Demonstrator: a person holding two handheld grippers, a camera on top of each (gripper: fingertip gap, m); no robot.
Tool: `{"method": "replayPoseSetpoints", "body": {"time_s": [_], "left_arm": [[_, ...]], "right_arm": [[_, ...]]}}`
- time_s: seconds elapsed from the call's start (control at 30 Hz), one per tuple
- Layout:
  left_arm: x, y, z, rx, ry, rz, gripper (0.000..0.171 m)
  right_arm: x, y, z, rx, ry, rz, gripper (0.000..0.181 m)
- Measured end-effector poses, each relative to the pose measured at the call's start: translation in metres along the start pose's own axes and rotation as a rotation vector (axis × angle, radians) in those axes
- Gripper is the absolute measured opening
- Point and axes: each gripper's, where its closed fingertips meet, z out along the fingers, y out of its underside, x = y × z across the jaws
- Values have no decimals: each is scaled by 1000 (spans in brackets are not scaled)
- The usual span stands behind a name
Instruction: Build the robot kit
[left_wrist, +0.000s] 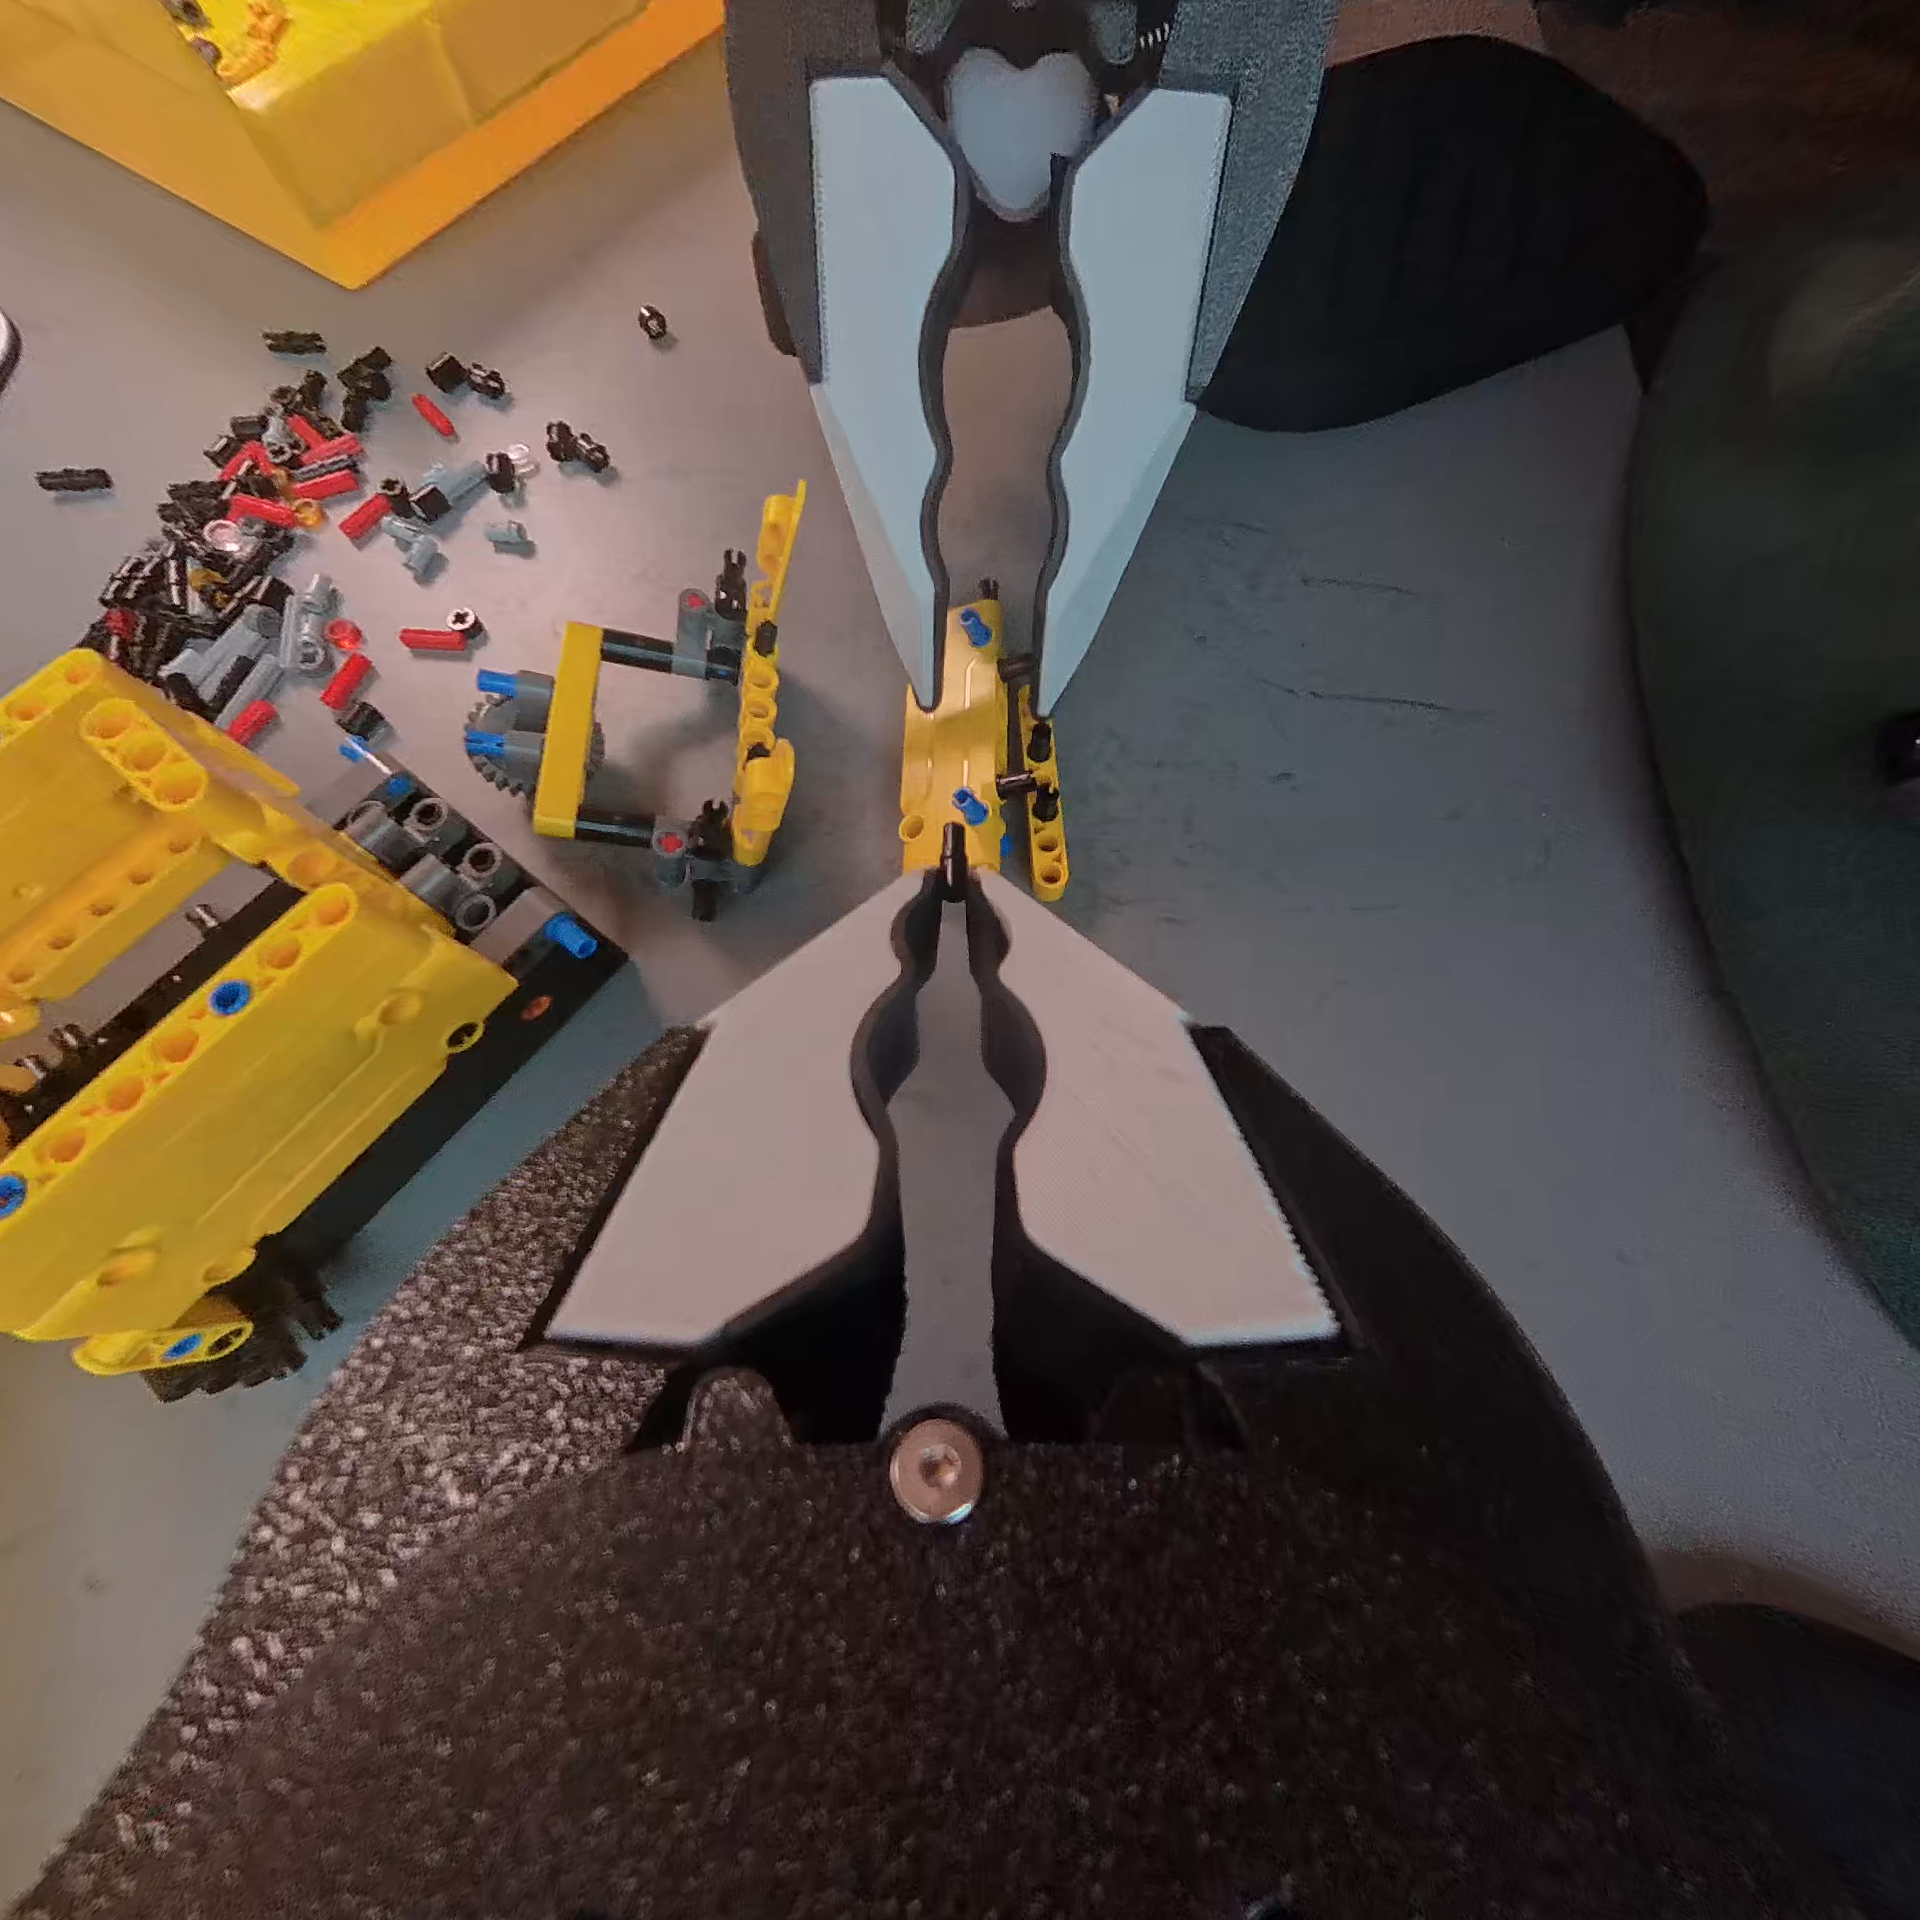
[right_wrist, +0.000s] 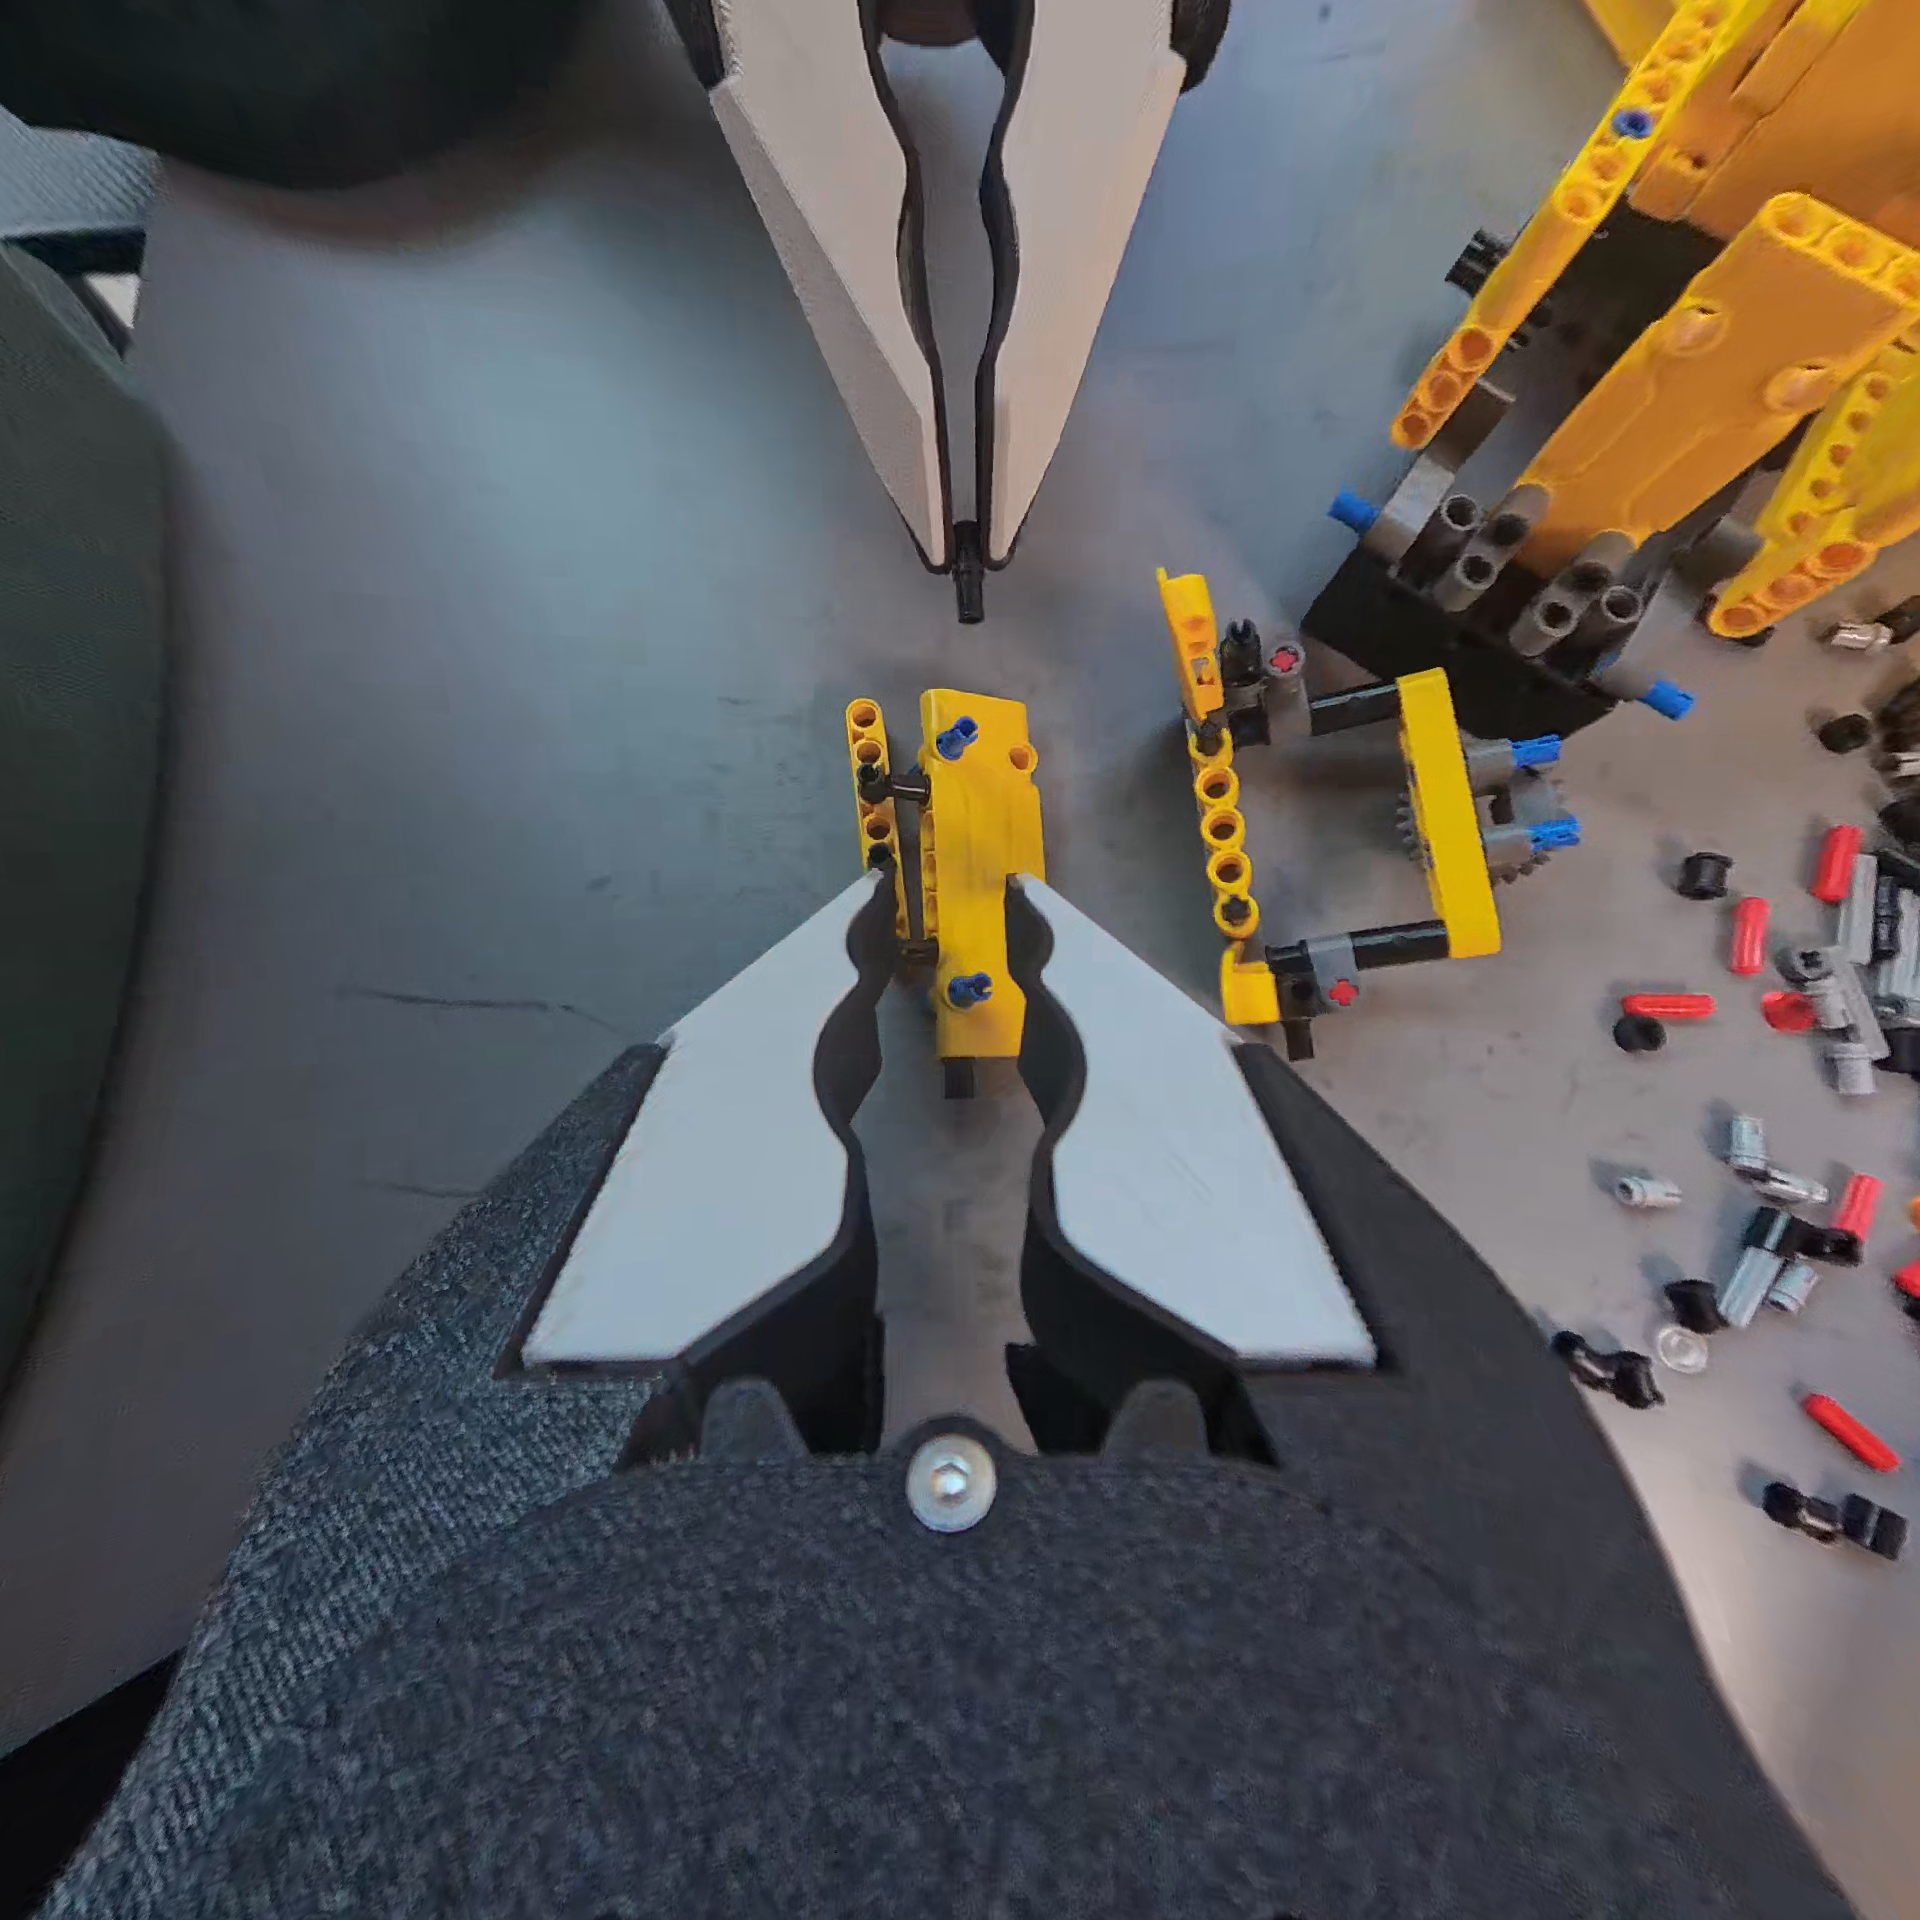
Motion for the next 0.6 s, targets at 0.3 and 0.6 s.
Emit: {"method": "replayPoseSetpoints", "body": {"time_s": [0.3, 0.6], "left_arm": [[1, 11, 9, -66, -13, 22, 3], [1, 16, 15, -85, -11, 22, 3]], "right_arm": [[16, 7, -3, -33, -29, 102, 16], [19, 7, 3, -122, 161, -353, 20]]}}
